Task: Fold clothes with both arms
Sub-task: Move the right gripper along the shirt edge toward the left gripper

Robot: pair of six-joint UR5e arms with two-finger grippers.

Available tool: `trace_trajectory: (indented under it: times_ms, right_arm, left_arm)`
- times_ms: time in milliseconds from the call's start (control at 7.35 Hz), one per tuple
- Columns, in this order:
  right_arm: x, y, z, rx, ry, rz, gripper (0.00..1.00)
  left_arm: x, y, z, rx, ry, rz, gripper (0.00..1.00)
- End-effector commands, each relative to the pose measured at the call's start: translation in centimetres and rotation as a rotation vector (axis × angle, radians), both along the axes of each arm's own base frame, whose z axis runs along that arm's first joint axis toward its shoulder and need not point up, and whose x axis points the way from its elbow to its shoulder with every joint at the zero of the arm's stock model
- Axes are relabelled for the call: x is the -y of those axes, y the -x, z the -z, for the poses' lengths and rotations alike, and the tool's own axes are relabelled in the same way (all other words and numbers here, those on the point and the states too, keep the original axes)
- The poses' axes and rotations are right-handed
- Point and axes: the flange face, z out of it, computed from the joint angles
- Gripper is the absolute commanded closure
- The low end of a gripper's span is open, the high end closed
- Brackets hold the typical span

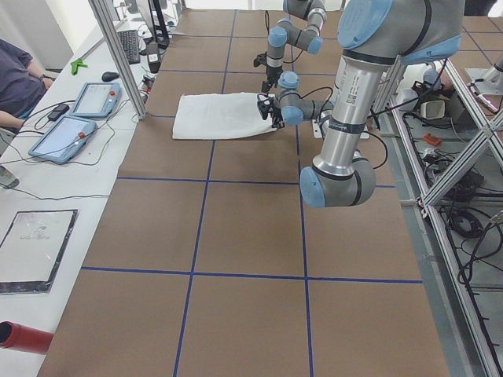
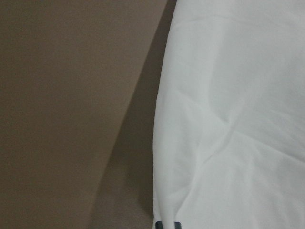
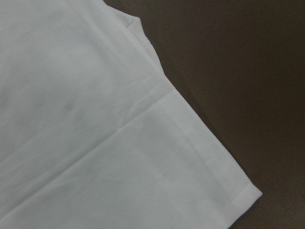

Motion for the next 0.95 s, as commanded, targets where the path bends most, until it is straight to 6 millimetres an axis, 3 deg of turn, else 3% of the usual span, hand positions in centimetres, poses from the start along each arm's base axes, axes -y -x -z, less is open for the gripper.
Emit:
trace_trajectory:
  times_ms: [0,272,816]
  right_arm:
    - [-2.5,2.2,-1.6,-0.041,0.041,-0.023,0.00]
    - [-2.4,3.9,-3.5,-0.087,0.051,-0.017,0.00]
    - [-2.2,4.1,-3.5,-0.091,0.033,-0.019,0.00]
  left_arm:
    - [0.0,0.1,0.2,-0.005,-0.002,0.001,1.00]
    - [0.0,0.1,0.2,-0.003,-0.003,0.002,1.00]
    - [0.0,0.1,0.2,-0.005,-0.003,0.002,1.00]
